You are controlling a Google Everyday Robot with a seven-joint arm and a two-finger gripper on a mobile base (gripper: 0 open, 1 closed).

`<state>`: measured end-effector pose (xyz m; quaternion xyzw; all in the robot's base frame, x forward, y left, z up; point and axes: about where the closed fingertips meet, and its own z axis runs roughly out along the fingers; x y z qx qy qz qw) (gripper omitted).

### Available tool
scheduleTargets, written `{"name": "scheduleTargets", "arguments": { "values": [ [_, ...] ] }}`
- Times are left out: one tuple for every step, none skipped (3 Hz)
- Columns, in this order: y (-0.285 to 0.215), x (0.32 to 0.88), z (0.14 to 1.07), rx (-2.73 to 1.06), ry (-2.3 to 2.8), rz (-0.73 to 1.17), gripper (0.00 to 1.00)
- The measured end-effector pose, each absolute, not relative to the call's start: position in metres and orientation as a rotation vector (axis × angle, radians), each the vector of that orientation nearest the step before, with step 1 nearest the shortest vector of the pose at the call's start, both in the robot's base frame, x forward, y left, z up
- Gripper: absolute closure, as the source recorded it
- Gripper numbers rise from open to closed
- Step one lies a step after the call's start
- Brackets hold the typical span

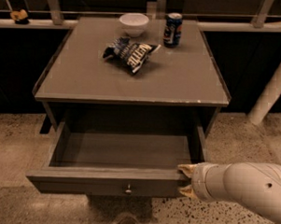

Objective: Open top drawer

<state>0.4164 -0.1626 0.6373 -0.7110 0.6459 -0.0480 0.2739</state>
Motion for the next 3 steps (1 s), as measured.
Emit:
{"name": "scheduleTargets", "arguments": {
  "values": [
    [-0.1639, 0.4261, 0.6576, -1.868, 1.682, -0.246, 1.00],
    [-0.1640, 0.4265, 0.6575, -1.866, 1.680, -0.251, 1.00],
    [-0.1664, 0.4217, 0.6534, -1.862, 1.672, -0.260, 1.00]
  ]
}}
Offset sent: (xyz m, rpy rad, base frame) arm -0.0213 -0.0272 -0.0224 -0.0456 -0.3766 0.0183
